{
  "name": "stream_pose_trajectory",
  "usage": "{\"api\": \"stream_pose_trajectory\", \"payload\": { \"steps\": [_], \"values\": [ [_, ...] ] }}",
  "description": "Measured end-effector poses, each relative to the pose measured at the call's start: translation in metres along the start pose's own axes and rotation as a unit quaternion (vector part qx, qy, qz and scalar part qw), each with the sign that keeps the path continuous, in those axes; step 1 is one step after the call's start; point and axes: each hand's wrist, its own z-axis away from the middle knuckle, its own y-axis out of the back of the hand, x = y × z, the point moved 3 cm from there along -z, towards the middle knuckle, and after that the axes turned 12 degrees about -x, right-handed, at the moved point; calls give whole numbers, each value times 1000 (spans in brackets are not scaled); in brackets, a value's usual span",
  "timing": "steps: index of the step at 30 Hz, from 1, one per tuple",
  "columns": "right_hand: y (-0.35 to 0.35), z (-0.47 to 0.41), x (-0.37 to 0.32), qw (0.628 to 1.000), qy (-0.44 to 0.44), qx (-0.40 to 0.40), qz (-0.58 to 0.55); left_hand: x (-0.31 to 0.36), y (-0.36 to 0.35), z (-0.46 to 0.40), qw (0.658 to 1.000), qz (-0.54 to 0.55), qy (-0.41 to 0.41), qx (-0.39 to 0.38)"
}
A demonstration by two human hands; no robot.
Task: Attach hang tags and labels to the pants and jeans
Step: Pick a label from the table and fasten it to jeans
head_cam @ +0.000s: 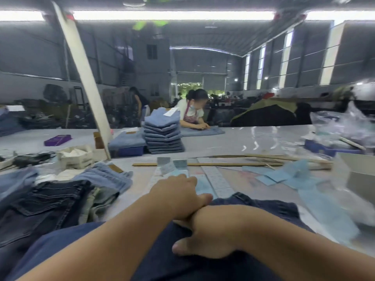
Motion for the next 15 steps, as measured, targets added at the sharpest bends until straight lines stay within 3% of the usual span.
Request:
{"api": "stream_pose_trajectory", "payload": {
  "steps": [4, 7, 12, 15],
  "values": [
    [-26, 52, 43, 991, 49, 87, -91, 48, -11, 8, 995, 61, -71, -36],
    [-41, 80, 57, 969, 65, 180, -157, 71, -6, 14, 990, 78, -114, -7],
    [-54, 104, 92, 904, -65, 361, -219, 83, 10, 17, 977, 96, -165, 90],
    [-57, 99, 97, 903, -119, 355, -211, 72, 17, 16, 982, 129, -141, -9]
  ]
}}
